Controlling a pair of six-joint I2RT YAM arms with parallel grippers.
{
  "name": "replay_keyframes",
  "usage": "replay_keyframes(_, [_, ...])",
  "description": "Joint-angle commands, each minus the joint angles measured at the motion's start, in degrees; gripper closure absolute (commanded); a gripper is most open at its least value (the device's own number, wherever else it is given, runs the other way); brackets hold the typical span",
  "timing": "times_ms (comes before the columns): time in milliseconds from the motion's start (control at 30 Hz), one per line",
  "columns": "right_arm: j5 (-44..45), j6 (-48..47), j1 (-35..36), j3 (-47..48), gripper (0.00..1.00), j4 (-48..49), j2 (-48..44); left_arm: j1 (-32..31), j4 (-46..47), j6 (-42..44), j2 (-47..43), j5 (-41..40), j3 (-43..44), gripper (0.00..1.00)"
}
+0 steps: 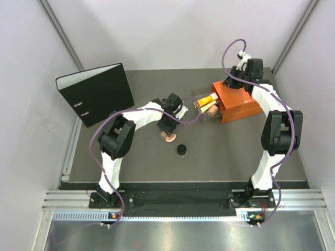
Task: Organize the makeup
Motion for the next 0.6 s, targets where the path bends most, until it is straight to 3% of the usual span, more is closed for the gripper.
replay_keyframes(0, [3.2,-1.5,-0.4,-4.0,1.0,-15.0,5.8,0.5,2.5,0.2,2.1,-1.3,2.4,0.51])
replay_keyframes(133, [3.2,-1.6,-0.4,-4.1,1.0,-15.0,5.7,0.8,3.4,0.3,0.7,-1.1,2.9,0.35])
replay_keyframes(567, [3.0,-1.5,-0.3,-3.9,1.0,-15.0,5.9,2.4,4.6,0.2,-2.0,2.4,3.3,0.39])
